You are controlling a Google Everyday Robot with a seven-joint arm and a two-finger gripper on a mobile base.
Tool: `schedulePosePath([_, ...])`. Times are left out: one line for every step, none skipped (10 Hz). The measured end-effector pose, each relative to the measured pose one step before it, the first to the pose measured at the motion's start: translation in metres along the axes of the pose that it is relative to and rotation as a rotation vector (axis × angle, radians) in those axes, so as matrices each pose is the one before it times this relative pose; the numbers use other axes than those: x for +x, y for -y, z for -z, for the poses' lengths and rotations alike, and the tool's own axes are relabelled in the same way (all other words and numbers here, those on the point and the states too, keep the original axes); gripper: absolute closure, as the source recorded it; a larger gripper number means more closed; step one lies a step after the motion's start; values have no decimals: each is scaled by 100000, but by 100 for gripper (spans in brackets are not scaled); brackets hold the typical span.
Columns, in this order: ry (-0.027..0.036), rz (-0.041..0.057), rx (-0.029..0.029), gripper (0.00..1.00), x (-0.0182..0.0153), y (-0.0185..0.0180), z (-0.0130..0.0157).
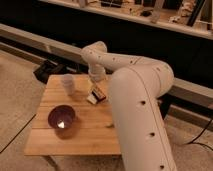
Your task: Place the eraser on the white sponge
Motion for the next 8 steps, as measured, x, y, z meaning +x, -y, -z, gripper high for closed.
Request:
schedulePosePath([-1632,-355,1194,20,1652,-926,1269])
schedulePosePath([-1047,-521,1061,20,1447,-868,1262])
schedulePosePath([-1045,-261,1164,20,1426,-976,1312])
schedulePosePath([-774,217,1103,20,879,-682,870])
schedulePosePath([-886,772,1323,20,957,-1061,1088])
schedulePosePath([-383,517,598,20,304,-451,329])
schedulePosePath([103,-10,235,20,-25,83,-7])
schedulePosePath([21,-188,47,20,41,125,-10])
